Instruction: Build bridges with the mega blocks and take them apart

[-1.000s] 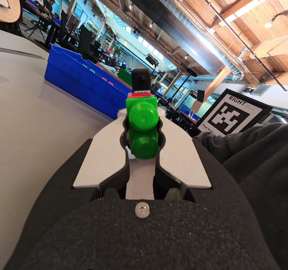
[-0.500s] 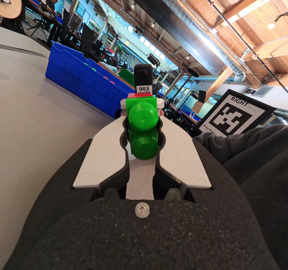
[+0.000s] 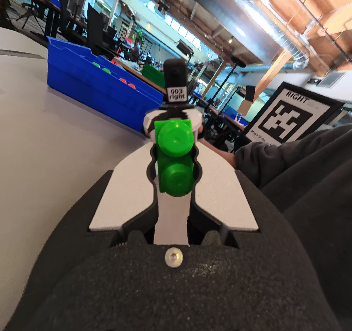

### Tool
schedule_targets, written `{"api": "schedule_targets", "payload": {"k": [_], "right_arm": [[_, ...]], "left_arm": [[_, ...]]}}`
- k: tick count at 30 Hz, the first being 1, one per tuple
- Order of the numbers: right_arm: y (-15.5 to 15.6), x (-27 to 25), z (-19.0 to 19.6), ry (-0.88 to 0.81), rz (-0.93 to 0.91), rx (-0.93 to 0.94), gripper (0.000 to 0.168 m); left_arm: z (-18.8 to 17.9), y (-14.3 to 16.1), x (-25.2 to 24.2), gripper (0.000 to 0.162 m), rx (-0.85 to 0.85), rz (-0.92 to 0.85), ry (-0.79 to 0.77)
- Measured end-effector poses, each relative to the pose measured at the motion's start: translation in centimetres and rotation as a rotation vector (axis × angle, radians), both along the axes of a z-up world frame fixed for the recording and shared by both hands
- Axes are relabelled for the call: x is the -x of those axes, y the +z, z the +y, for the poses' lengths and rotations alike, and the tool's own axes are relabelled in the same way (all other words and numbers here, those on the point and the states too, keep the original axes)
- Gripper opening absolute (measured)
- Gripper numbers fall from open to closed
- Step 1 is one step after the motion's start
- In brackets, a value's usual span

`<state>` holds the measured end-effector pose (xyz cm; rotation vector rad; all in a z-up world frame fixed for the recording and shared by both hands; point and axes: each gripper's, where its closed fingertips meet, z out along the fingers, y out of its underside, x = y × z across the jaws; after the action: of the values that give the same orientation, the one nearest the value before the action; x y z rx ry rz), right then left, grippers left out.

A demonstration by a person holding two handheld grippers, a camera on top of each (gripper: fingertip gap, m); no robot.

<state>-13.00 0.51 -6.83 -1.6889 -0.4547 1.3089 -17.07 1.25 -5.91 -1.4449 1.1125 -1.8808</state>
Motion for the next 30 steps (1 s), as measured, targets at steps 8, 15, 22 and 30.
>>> {"api": "schedule_targets", "payload": {"k": [8,15,22,30], "right_arm": [[-0.4,1.9,-1.8,0.258,-0.491,-0.081,0.059],[-2.3,4.0,-1.6,0.461,-0.744,0.011,0.043],[-1.0,3.0,-0.8,0.325,-0.648,-0.065,0.037],[1.8,-0.3,-0.9,-0.138,-0.341,-0.305,0.037]], "left_arm": [[-2.2,-1.5,0.4,0.035,-0.094,0.09,-0.153],[-2.8,-1.9,-0.4,0.035,-0.124,0.107,-0.163],[-0.9,0.8,0.8,0.074,0.005,0.028,0.009],[0.7,0.0,8.8,0.093,-0.028,0.11,0.572]]}}
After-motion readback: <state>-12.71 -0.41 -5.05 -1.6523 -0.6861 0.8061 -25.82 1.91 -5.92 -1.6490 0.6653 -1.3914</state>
